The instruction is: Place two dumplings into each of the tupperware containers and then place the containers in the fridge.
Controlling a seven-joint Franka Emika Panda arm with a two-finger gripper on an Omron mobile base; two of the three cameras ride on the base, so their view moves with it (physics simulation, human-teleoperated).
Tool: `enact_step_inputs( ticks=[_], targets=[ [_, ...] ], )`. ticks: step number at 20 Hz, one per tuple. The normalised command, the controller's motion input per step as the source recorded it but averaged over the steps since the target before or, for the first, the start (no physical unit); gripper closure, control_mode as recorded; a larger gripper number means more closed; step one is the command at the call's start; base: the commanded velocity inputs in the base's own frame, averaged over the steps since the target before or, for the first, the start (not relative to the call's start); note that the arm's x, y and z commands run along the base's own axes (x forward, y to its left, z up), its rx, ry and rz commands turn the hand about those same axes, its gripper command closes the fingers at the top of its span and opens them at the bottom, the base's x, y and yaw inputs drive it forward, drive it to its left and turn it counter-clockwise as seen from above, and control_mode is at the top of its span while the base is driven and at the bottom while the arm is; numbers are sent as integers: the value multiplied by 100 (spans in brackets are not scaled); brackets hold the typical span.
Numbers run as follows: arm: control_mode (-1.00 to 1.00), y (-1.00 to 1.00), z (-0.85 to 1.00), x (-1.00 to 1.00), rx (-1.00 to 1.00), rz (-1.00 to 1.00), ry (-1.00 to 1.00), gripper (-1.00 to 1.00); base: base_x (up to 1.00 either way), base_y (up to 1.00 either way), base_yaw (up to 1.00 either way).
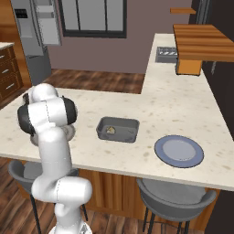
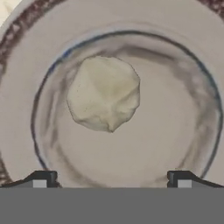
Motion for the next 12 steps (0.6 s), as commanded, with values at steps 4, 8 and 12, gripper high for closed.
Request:
enact_step_inputs(
  ticks=[4,8,12],
  targets=[
    [-100,7,-33,21,4,0,-25,-100,0,0,0],
    [-100,0,-27,46,3,0,-7,-100,0,0,0],
    [-100,11,-14,28,0,0,-2,-100,0,0,0]
  ],
)
